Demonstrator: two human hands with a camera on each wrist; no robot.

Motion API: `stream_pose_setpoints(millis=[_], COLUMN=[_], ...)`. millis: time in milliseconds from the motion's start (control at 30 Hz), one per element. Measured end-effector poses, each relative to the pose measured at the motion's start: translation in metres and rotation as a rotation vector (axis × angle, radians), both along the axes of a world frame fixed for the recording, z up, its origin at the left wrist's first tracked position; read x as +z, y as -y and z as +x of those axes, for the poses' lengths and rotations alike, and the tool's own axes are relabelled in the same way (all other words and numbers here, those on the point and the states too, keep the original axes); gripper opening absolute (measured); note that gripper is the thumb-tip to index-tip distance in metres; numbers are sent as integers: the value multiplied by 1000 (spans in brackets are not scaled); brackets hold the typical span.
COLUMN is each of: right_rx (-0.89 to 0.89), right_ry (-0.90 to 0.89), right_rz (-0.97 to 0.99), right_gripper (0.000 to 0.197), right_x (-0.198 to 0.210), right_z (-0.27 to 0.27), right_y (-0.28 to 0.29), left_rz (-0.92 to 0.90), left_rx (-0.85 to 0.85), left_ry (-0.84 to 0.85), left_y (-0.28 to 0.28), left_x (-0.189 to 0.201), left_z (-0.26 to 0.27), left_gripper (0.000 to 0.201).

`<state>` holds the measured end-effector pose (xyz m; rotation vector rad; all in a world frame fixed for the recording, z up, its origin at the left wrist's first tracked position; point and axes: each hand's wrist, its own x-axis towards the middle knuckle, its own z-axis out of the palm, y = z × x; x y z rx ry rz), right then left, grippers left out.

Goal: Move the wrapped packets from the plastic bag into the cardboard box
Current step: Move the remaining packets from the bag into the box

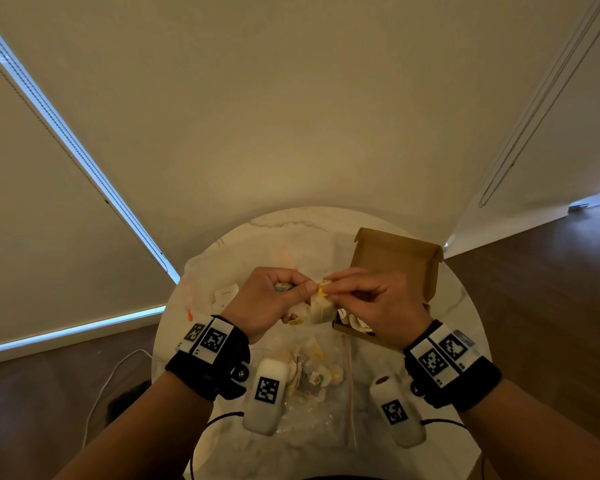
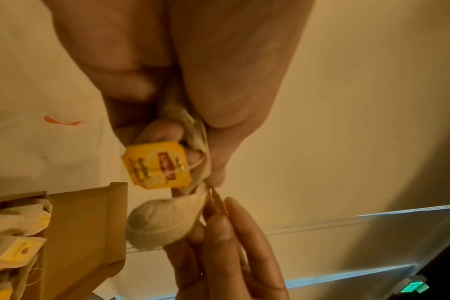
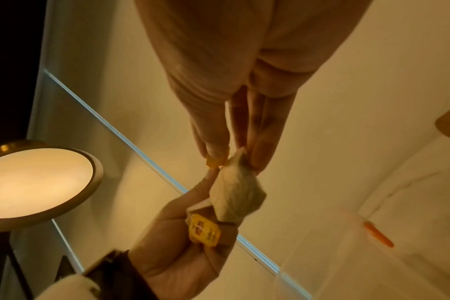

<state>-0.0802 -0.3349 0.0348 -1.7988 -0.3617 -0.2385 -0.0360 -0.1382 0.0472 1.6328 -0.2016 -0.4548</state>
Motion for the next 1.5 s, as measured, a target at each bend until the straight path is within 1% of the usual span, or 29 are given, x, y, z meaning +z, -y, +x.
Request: stream_pose_setpoints(millis=[133, 267, 367, 467, 600, 733, 833, 900, 967, 1067, 1133, 1200, 1300, 1367, 1433, 1500], right_rx=[-30, -105, -154, -187, -216, -215, -204, -218, -173, -37, -21, -29, -33, -34, -52, -63], right_ry=[-15, -99, -195, -291, -310, -275, -215, -58, 128, 223, 261, 283, 295, 282, 217, 115], right_rz=[-13, 30, 73, 86, 48, -39, -79, -168, -313, -509, -557, -523, -419, -359, -287, -173], right_gripper=[16, 15, 18, 26, 27, 23, 15, 8, 17, 25, 22, 16, 10, 9, 6, 7], right_x=[-2, -1, -2, -1, 4, 5, 5, 5, 6, 8, 7, 8, 11, 15, 21, 27], right_z=[-4, -3, 1, 5, 6, 8, 8, 5, -1, -7, -5, -2, 1, 1, 1, 0], right_y=[-1, 0, 1, -1, -4, -3, -4, -4, -5, -14, -18, -21, -23, -24, -24, -22], left_rz=[-3, 26, 4, 8, 15, 25, -35, -71, -109, -161, -164, -180, -205, -188, -177, -174], left_rx=[11, 34, 45, 20, -3, -6, 18, 38, 56, 54, 46, 47, 49, 64, 84, 102], left_ry=[5, 64, 77, 96, 59, -1, -65, -99, -121, -148, -160, -178, -206, -230, -249, -248], left_y=[1, 4, 4, 4, 5, 8, 9, 10, 9, 9, 9, 9, 5, 2, 1, 0], left_x=[0, 1, 2, 2, -1, -2, -3, -4, -3, -4, -4, -5, -5, -6, -7, -7], left_z=[1, -2, -4, -6, -8, -9, -9, -8, -6, -4, -3, -4, -4, -5, -5, -5], left_gripper=[10, 6, 7, 8, 13, 21, 30, 37, 43, 50, 53, 51, 46, 49, 55, 58])
